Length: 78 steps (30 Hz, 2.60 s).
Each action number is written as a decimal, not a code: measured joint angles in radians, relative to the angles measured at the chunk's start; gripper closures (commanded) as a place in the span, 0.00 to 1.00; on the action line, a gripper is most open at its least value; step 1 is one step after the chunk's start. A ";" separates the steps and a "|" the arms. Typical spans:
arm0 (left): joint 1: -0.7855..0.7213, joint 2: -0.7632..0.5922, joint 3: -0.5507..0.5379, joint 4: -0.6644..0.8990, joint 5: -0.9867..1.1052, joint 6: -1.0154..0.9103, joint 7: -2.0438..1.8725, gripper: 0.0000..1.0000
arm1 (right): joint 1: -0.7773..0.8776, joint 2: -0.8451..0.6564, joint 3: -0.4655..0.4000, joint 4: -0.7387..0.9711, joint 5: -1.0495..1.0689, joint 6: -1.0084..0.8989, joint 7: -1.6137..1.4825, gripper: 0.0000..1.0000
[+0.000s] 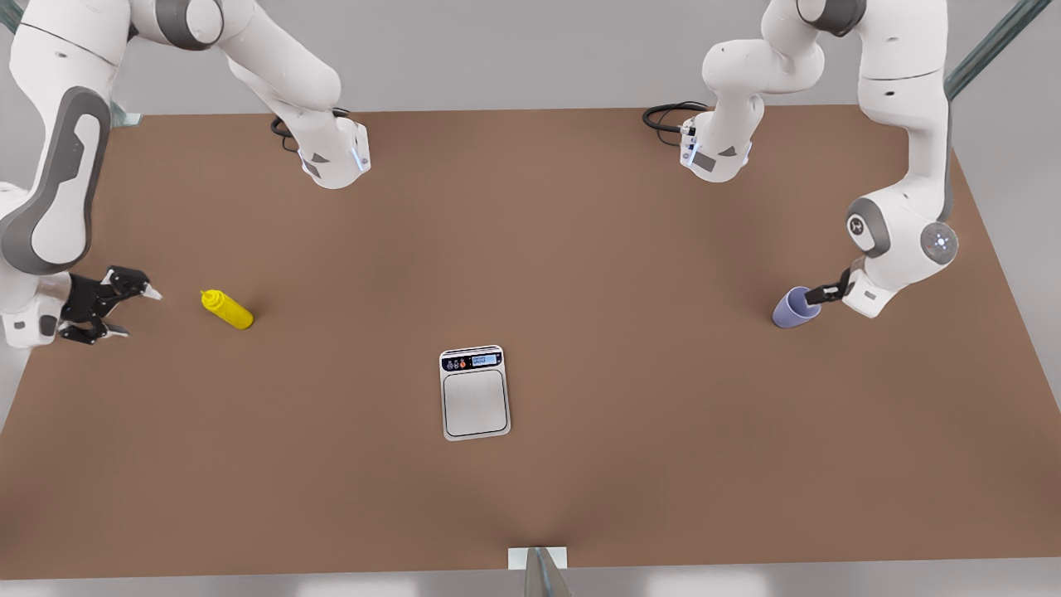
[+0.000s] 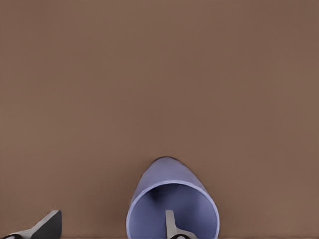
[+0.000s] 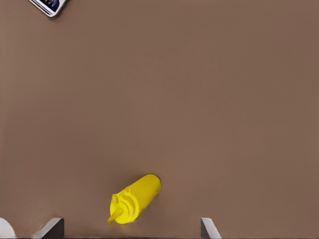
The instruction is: Move cup to the weight, pick up sauce bottle, pour sauce
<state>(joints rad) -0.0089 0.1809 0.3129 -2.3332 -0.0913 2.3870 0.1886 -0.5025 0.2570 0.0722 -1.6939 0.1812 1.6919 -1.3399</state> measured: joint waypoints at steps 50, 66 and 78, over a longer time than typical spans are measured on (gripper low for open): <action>-0.076 -0.027 -0.143 0.047 -0.108 0.015 -0.002 0.79 | -0.396 0.567 0.080 -0.067 0.468 -0.126 -1.187 0.00; -0.319 0.133 -0.188 0.284 -0.195 -0.007 -0.470 0.79 | -0.395 0.574 0.093 -0.067 0.469 -0.126 -1.183 0.33; -0.471 0.260 -0.190 0.488 -0.205 -0.030 -0.769 0.79 | -0.383 0.581 0.098 -0.066 0.506 -0.126 -1.179 0.32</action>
<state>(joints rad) -0.4801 0.4410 0.1230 -1.8447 -0.2966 2.3569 -0.5804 -0.8851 0.8376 0.1702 -1.7595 0.6872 1.5662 -2.5188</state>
